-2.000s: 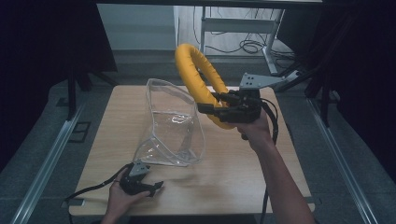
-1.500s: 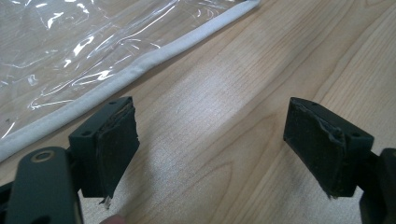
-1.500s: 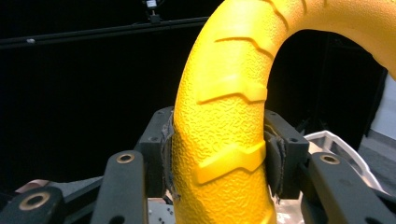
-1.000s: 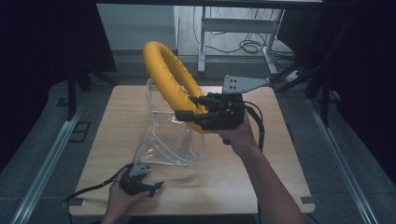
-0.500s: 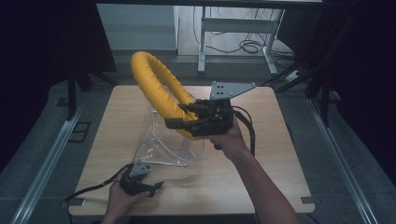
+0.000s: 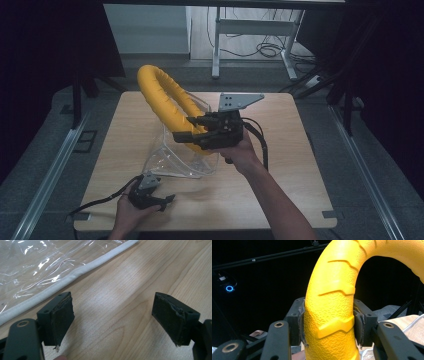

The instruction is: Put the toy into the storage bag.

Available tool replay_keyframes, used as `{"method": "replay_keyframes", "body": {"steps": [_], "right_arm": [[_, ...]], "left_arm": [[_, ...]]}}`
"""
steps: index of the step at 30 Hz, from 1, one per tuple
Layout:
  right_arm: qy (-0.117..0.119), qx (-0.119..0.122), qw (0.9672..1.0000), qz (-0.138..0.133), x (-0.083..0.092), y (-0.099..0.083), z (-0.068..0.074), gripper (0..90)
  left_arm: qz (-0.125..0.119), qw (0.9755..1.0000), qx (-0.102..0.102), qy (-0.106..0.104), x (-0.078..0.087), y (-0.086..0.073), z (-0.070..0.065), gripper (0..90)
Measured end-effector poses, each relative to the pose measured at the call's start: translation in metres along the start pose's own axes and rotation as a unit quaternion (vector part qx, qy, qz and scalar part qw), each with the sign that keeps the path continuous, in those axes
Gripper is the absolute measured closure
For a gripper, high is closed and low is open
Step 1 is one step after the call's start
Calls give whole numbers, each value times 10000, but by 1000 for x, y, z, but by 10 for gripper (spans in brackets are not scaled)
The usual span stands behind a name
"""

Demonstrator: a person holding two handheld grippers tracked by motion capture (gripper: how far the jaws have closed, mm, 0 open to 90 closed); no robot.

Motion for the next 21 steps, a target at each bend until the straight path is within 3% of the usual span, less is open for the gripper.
{"method": "replay_keyframes", "body": {"steps": [21], "right_arm": [[70,-269,9996,105,-15,-20,-13,503]], "left_arm": [[-20,10000,17,-1,0,0,0,176]]}}
Point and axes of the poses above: each handheld gripper's, and its own axes: x roughly backward along the jaws, y roughly out of its top, z roughly to its left, the point moved 2 cm from there along -x, roughly forward along the jaws, and after that the axes turned 11 degrees about z, right-handed, at the moved point
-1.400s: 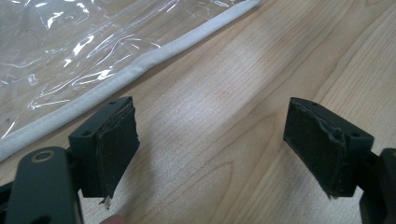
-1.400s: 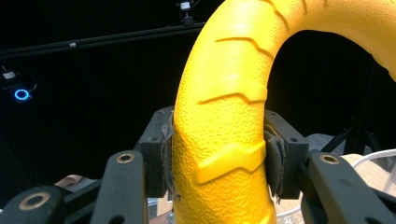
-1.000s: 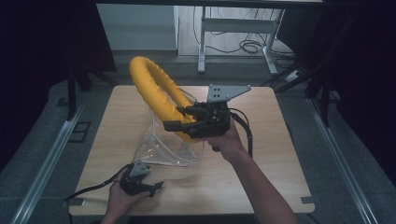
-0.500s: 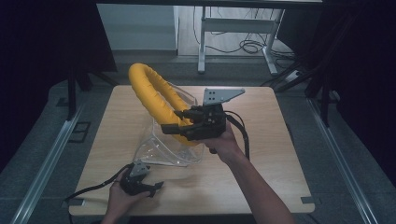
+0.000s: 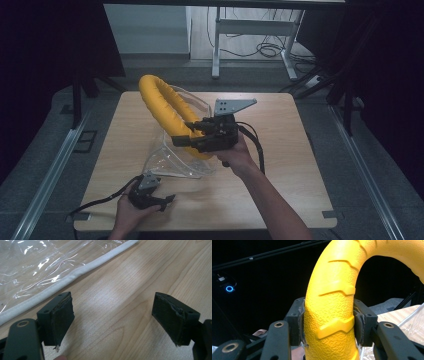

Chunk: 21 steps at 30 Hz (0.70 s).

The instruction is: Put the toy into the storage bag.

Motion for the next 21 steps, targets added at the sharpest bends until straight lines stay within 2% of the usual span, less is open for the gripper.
{"method": "replay_keyframes", "body": {"steps": [11,21], "right_arm": [[29,-160,9998,77,-11,-13,-15,502],[-13,-474,9987,165,-16,-29,-32,501]], "left_arm": [[11,10000,-30,-1,0,0,0,176],[-3,10000,-15,16,0,0,0,176]]}}
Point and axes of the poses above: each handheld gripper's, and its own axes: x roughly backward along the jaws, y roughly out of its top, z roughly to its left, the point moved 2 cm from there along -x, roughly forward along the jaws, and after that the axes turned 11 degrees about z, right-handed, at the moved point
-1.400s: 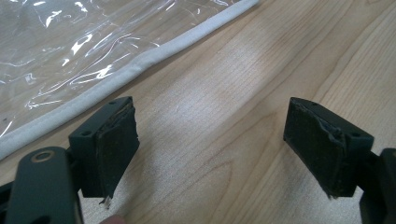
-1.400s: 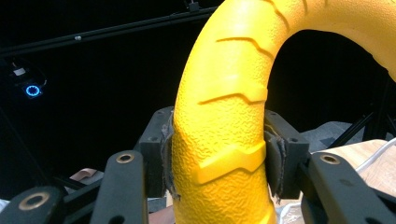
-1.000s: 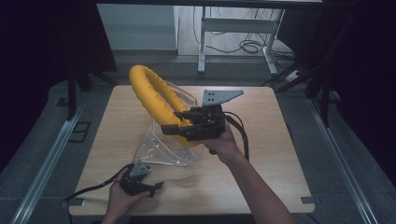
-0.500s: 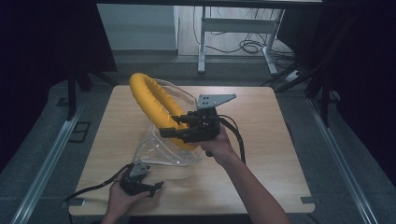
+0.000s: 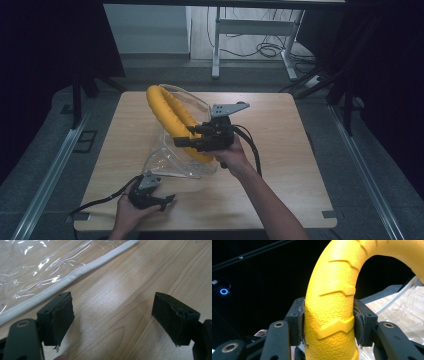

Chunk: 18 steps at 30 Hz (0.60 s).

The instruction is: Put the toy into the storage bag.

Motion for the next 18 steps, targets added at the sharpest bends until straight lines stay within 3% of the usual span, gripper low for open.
{"method": "replay_keyframes", "body": {"steps": [13,18], "right_arm": [[87,-222,9996,129,-9,-12,-14,497],[54,-141,9998,151,-12,-13,-15,488]], "left_arm": [[-18,10000,6,-8,0,0,0,176],[-18,10000,6,-8,0,0,0,176]]}}
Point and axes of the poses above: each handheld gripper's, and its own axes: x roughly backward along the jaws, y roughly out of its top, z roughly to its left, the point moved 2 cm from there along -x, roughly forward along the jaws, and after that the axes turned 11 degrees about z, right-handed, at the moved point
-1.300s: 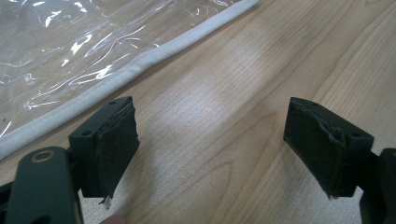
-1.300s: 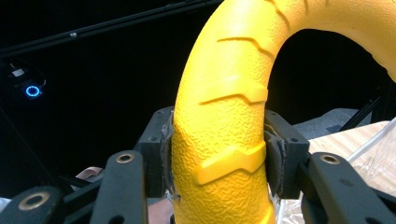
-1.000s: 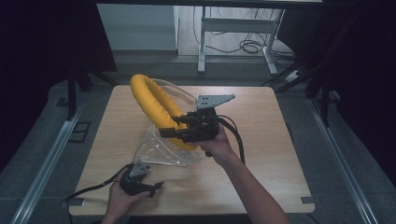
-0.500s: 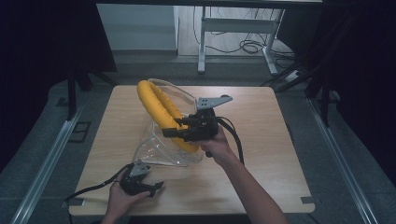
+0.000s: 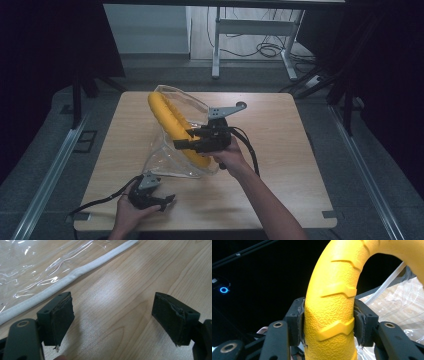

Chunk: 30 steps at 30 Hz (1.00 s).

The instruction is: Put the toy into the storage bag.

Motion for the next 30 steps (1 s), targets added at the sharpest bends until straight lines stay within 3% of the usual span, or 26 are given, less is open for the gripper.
{"method": "replay_keyframes", "body": {"steps": [4,15,30], "right_arm": [[-320,56,9995,0,0,-1,0,477],[-739,283,9969,7,-2,-2,2,433],[-851,297,9958,-161,14,-7,3,404]], "left_arm": [[-12,10000,8,-7,0,0,0,176],[23,10000,-13,-6,-1,0,0,176],[24,10000,-6,-24,-1,0,0,176]]}}
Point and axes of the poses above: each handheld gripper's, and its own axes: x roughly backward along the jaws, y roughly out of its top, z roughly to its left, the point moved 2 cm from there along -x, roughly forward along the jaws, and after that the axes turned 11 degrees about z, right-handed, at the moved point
